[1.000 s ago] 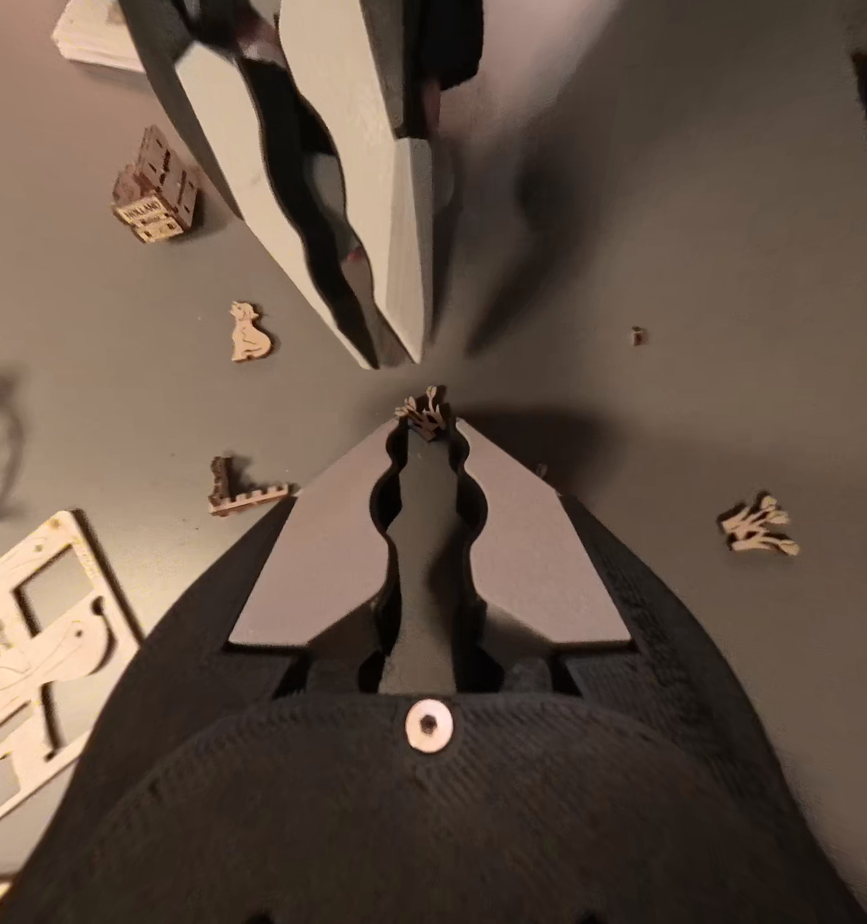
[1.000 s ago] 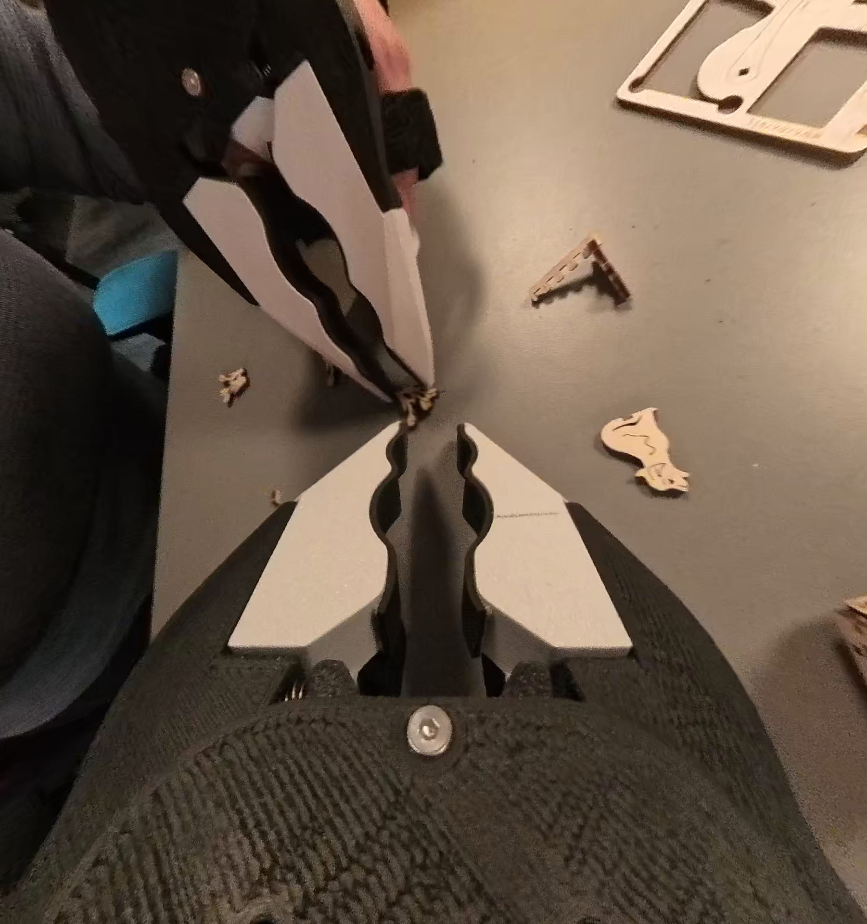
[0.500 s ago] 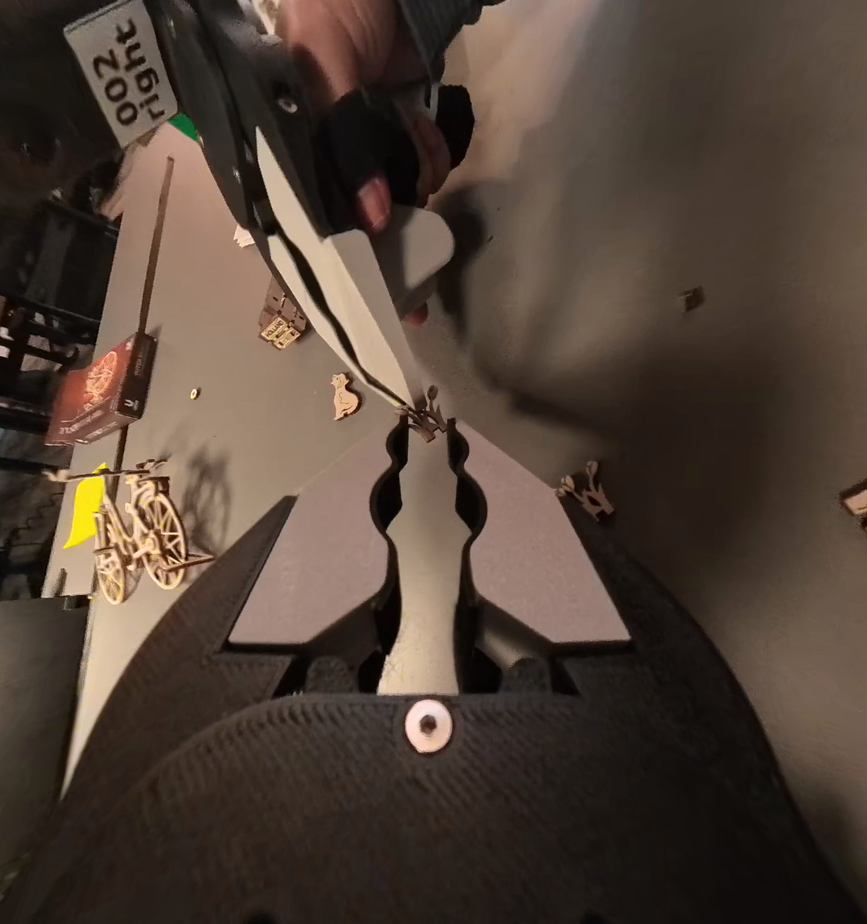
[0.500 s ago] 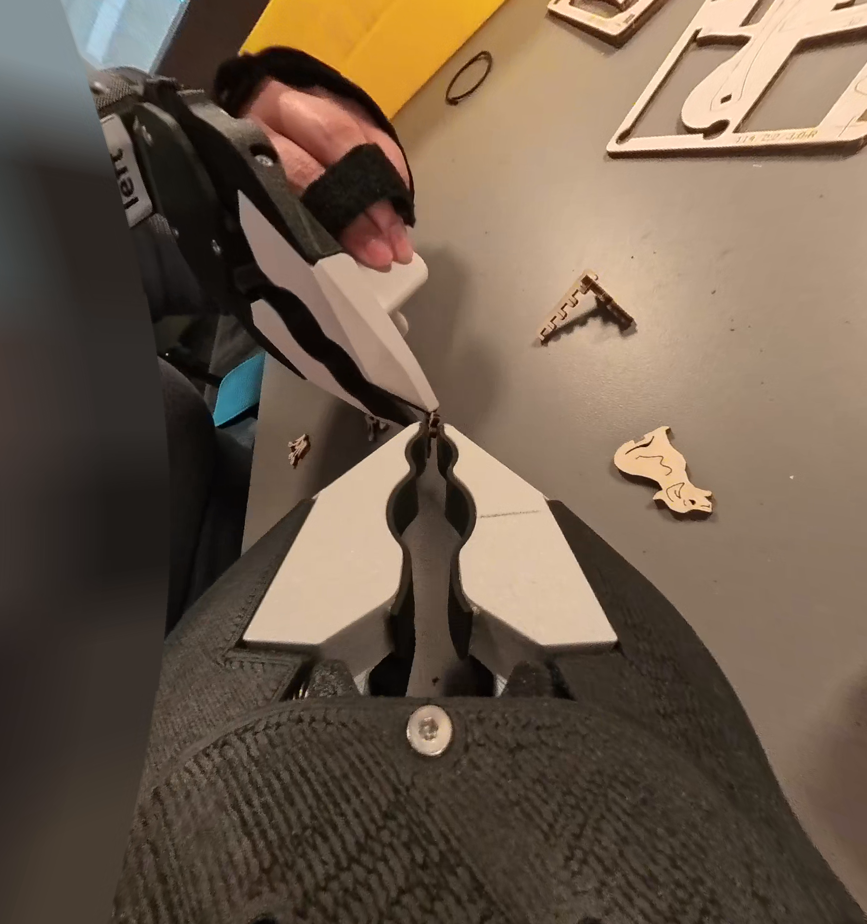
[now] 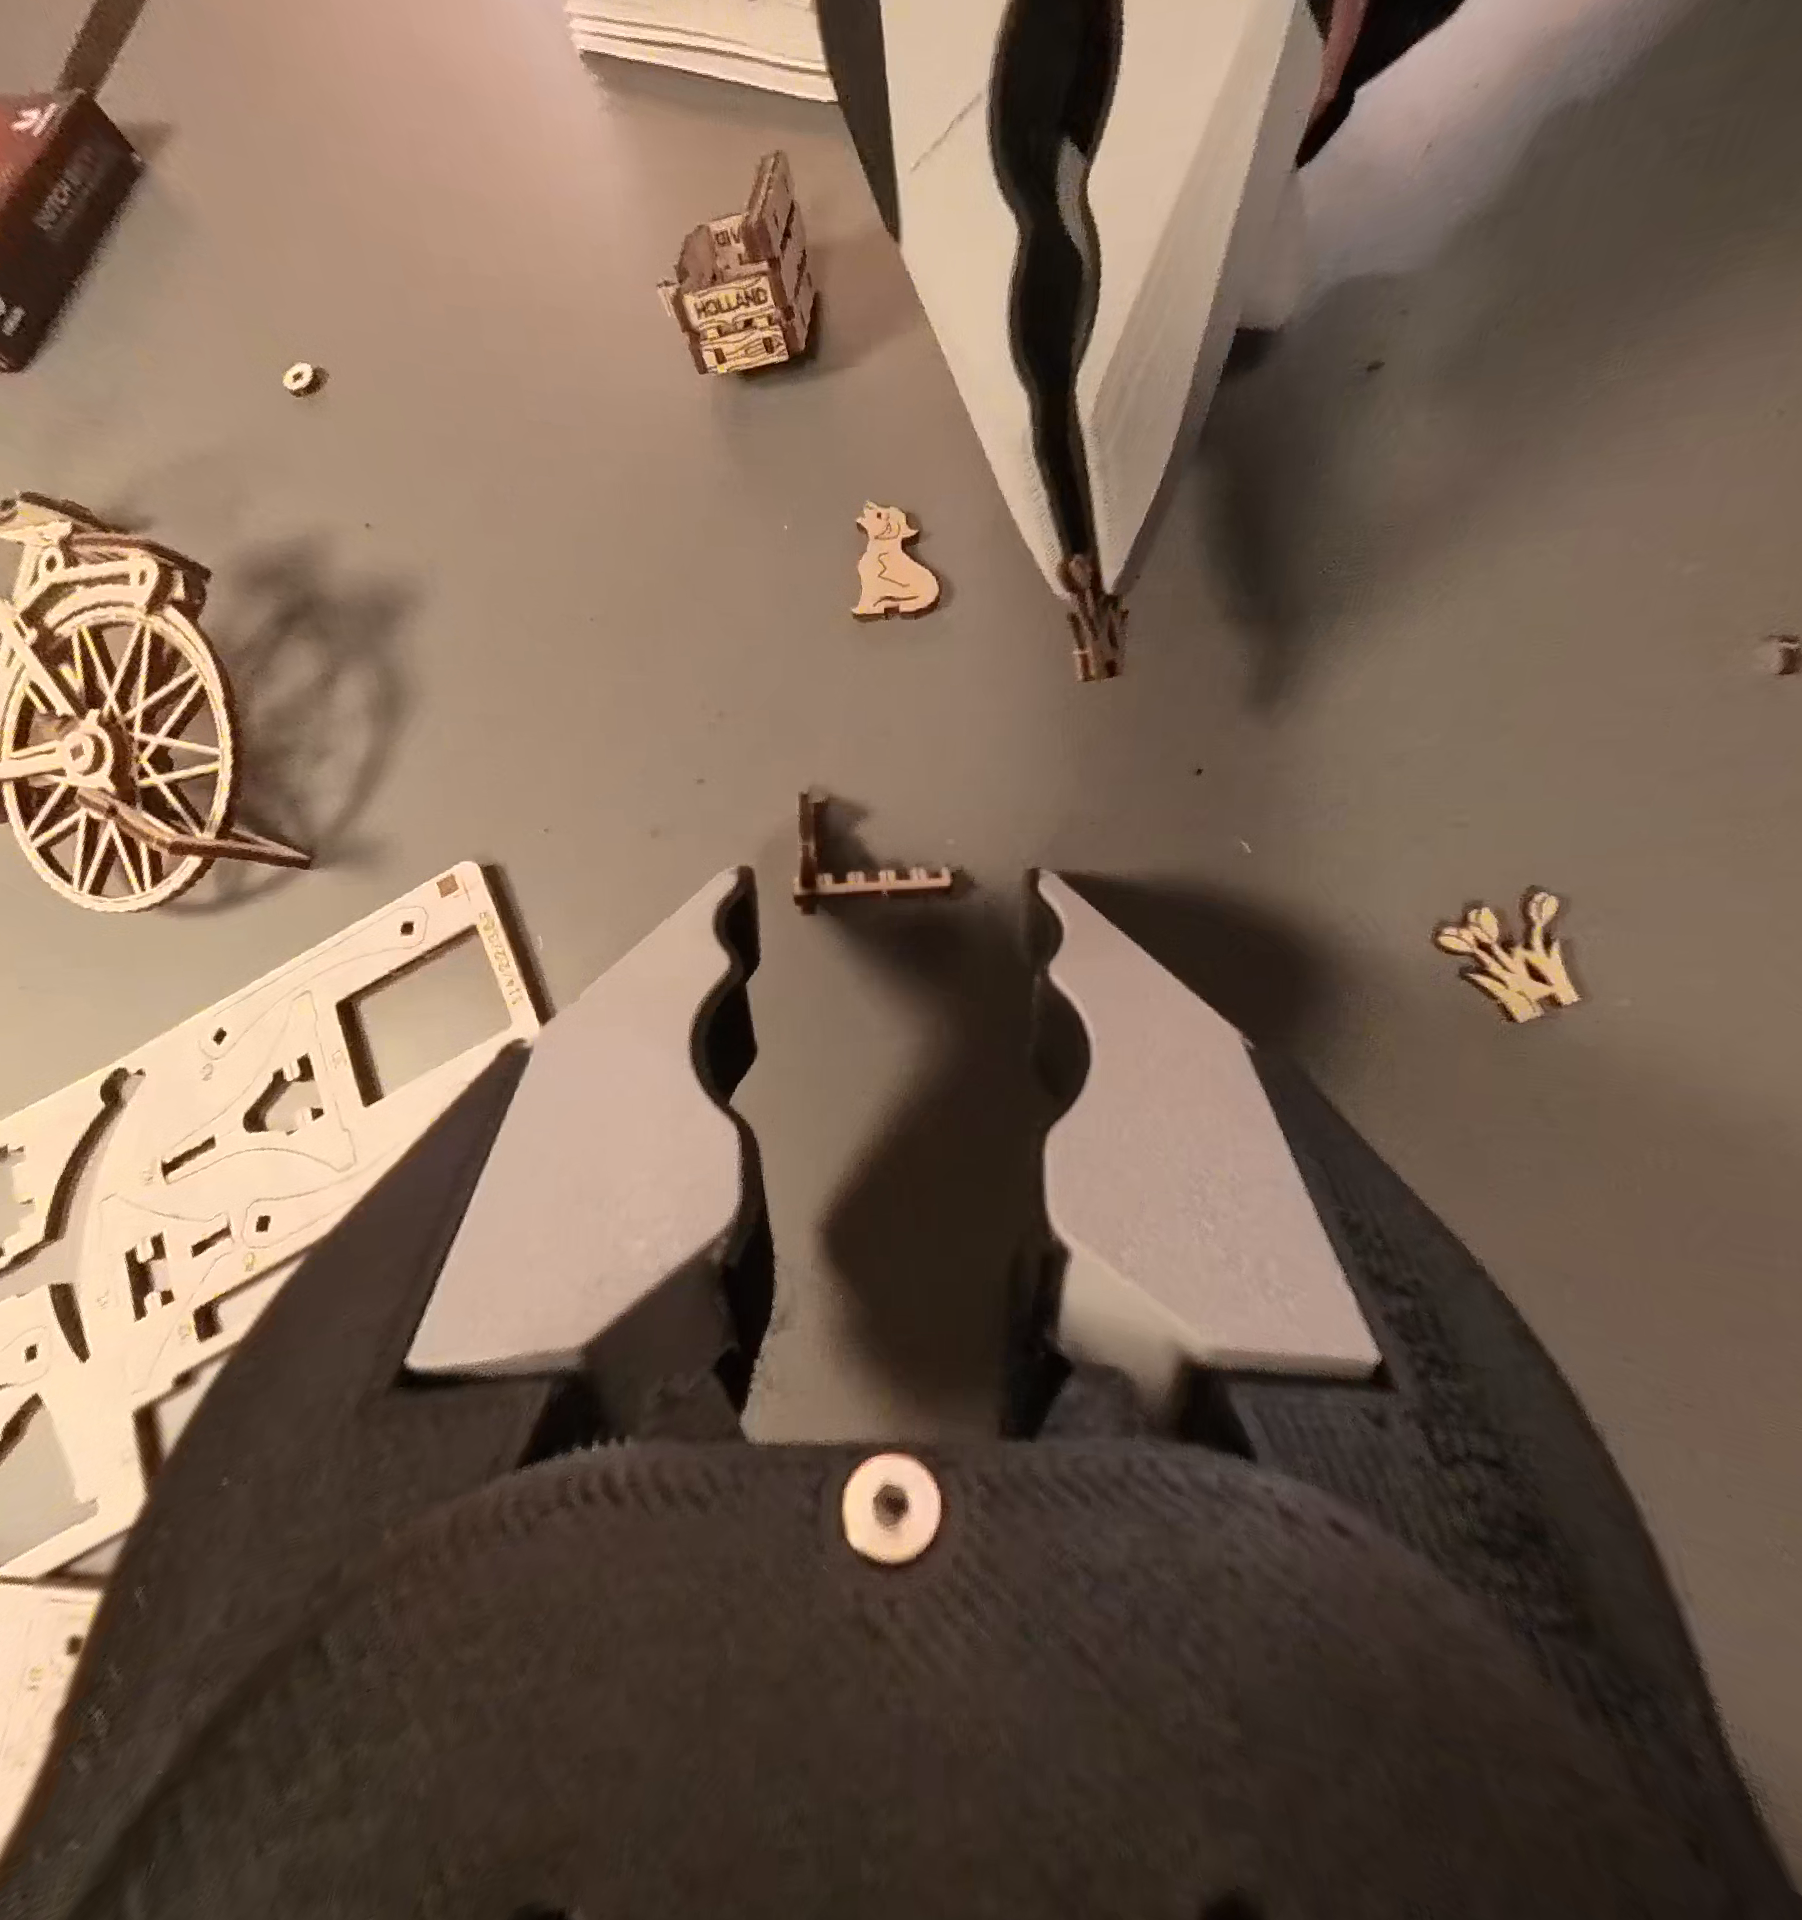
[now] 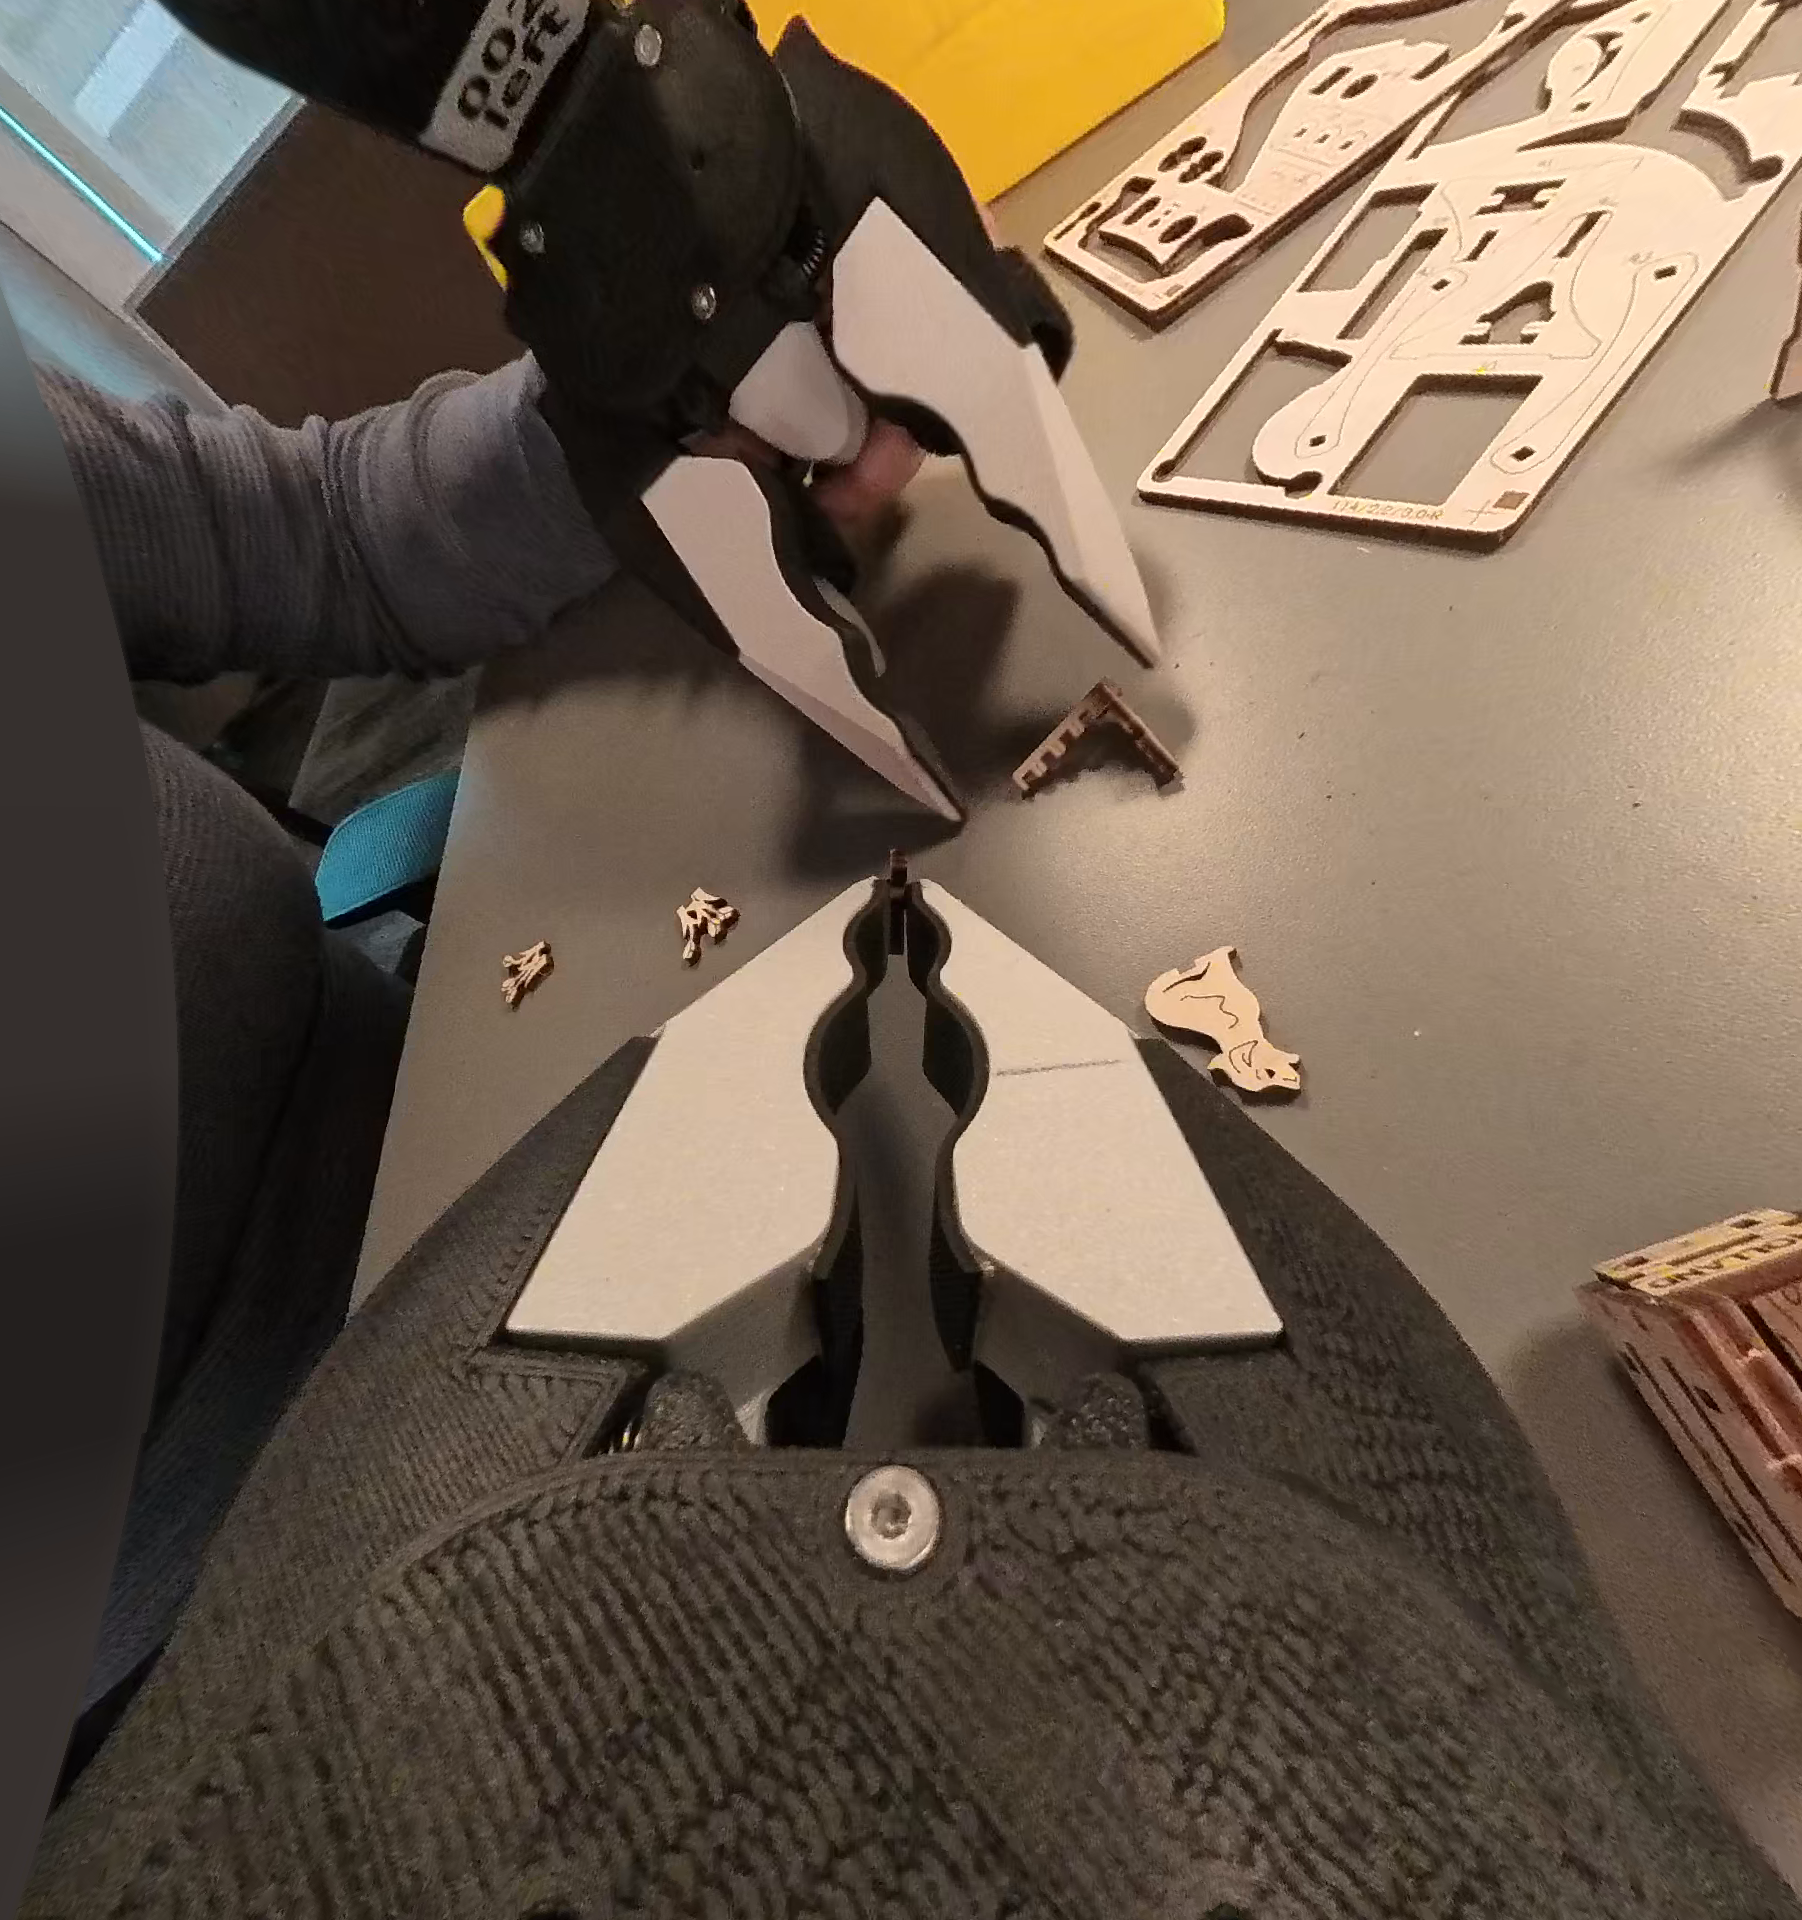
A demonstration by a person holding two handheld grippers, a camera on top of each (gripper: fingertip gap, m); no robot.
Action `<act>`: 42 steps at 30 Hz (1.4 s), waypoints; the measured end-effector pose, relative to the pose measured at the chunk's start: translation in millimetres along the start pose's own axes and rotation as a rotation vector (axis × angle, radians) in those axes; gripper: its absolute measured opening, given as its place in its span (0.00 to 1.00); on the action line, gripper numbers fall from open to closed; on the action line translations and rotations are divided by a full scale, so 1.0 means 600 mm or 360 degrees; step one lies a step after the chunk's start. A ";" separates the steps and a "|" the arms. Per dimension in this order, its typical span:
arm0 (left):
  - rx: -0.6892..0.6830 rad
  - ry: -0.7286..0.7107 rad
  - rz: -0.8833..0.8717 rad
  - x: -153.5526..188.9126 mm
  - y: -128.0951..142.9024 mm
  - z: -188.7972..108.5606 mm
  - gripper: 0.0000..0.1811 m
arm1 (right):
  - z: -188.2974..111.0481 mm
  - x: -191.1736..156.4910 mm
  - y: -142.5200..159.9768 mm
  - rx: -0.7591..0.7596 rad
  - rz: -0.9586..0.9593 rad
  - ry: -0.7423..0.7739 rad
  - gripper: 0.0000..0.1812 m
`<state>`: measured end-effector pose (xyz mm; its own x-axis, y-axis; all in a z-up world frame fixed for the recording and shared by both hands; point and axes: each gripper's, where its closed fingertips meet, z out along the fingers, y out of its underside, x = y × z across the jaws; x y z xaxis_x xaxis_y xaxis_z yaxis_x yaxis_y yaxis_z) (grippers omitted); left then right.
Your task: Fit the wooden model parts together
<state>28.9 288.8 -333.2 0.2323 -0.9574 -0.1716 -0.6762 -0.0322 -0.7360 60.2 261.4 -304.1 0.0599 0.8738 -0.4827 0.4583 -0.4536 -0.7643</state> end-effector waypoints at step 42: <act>-0.0011 -0.0049 -0.0092 0.010 -0.008 0.009 0.26 | -0.003 0.020 -0.021 0.0134 -0.0248 0.0162 0.00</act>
<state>37.6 284.6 -334.2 0.2927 -0.9445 -0.1492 -0.6658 -0.0893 -0.7407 56.7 278.0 -299.7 0.0855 0.9457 -0.3135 0.3933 -0.3212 -0.8615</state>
